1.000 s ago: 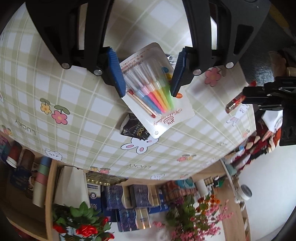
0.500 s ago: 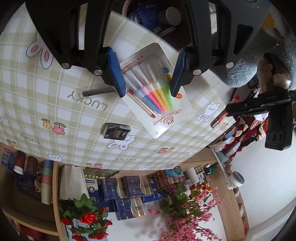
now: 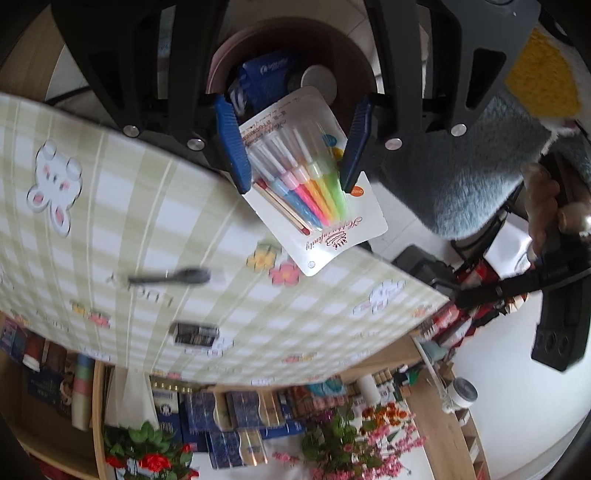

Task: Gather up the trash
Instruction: 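Carry the red lighter and pen pack over the bin with both tools, then open the right tool over the bin to drop the pen pack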

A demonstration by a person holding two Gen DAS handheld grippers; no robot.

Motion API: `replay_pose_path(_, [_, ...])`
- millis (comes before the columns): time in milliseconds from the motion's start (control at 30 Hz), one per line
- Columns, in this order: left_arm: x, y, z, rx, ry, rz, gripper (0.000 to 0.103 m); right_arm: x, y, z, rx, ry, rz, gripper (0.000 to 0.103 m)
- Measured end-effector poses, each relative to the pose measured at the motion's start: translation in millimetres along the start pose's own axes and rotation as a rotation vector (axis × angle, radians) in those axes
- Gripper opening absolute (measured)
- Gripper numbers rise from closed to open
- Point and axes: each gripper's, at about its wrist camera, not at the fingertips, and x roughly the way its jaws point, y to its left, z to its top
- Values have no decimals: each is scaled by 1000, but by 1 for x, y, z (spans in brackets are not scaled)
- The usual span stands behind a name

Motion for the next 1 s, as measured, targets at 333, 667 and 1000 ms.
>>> replay_pose_path(333, [-3, -11, -8, 21, 2, -14, 22, 20, 2, -23, 24, 94, -31, 51])
replay_pose_path(667, [5, -14, -13, 17, 25, -22, 22, 24, 2, -22, 27, 113, -9, 53])
replay_pose_path(1000, [19, -12, -18, 10, 63, -44, 22, 6, -3, -14, 24, 23, -99, 70])
